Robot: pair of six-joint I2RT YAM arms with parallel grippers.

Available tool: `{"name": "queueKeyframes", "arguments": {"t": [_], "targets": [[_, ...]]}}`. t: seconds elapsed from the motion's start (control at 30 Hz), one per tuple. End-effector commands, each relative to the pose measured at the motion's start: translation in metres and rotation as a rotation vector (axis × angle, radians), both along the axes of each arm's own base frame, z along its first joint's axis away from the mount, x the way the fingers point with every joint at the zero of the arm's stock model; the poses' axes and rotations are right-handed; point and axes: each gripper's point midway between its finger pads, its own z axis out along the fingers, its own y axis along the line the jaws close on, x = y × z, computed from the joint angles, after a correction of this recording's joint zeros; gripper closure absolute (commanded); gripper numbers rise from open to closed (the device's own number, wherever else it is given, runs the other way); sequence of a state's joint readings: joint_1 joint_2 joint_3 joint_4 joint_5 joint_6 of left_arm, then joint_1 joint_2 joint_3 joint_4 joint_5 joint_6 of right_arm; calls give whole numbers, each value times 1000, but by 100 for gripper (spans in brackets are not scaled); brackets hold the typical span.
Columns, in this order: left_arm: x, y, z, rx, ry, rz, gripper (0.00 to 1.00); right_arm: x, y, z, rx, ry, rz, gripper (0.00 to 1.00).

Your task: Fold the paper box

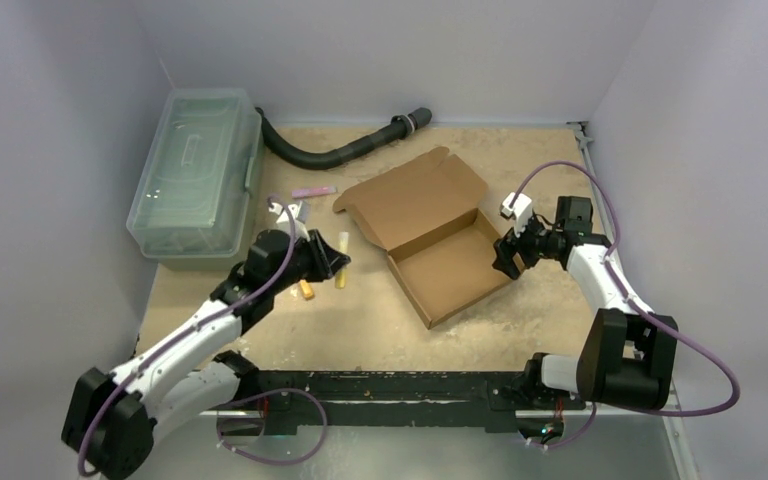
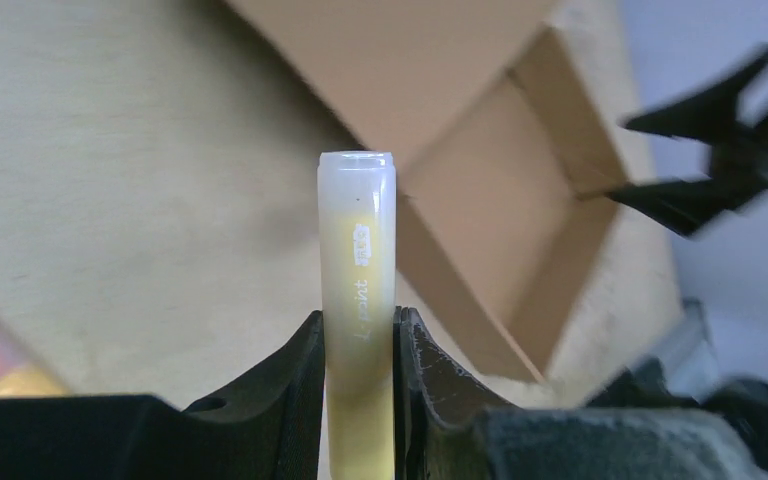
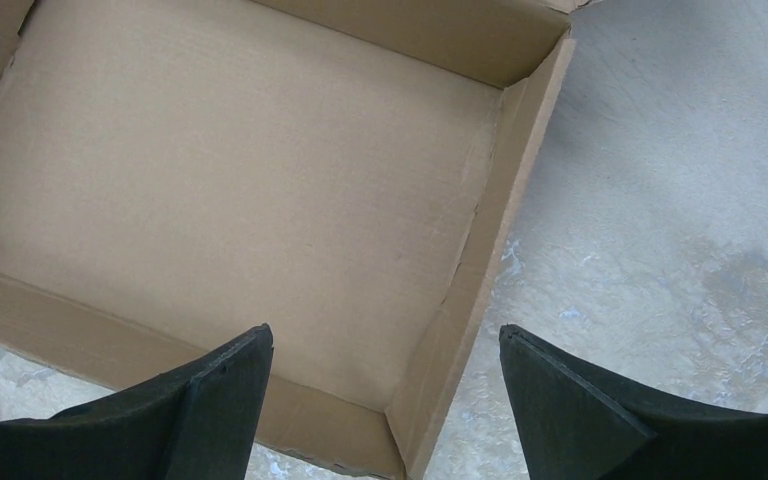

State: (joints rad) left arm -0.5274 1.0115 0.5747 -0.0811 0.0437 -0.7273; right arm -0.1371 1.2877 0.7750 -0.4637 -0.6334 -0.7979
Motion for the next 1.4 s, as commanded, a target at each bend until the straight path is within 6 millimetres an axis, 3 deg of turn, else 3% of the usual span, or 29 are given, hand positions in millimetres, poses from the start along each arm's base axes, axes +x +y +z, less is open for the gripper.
{"name": "queueKeyframes", "arguments": {"t": [0.0,0.23,0.4,0.87,1.03,1.17,1.27,1.37], "targets": [[-46,-47,57,-244,-253,-367,100,4,2,15,13,-44,31,13],[-77,-82,107,-323,-451,-544,100,1,1,15,8,-44,38,13],[-78,-114,112,-266,-485,-593,100,-1,1,15,13,-43,45,13],[-41,-194,69,93,-435,-663,100,-2,-2,14,15,-34,41,12],[-24,-222,20,242,-320,-702,99,-2,-1,16,25,-40,49,12],[-2,-226,-15,381,-219,-638,72,-3,-1,17,31,-43,50,12],[12,-230,-14,410,-224,-588,51,-4,-3,19,35,-48,44,12],[15,-227,7,382,-264,-548,41,-5,-6,21,36,-52,35,12]]}}
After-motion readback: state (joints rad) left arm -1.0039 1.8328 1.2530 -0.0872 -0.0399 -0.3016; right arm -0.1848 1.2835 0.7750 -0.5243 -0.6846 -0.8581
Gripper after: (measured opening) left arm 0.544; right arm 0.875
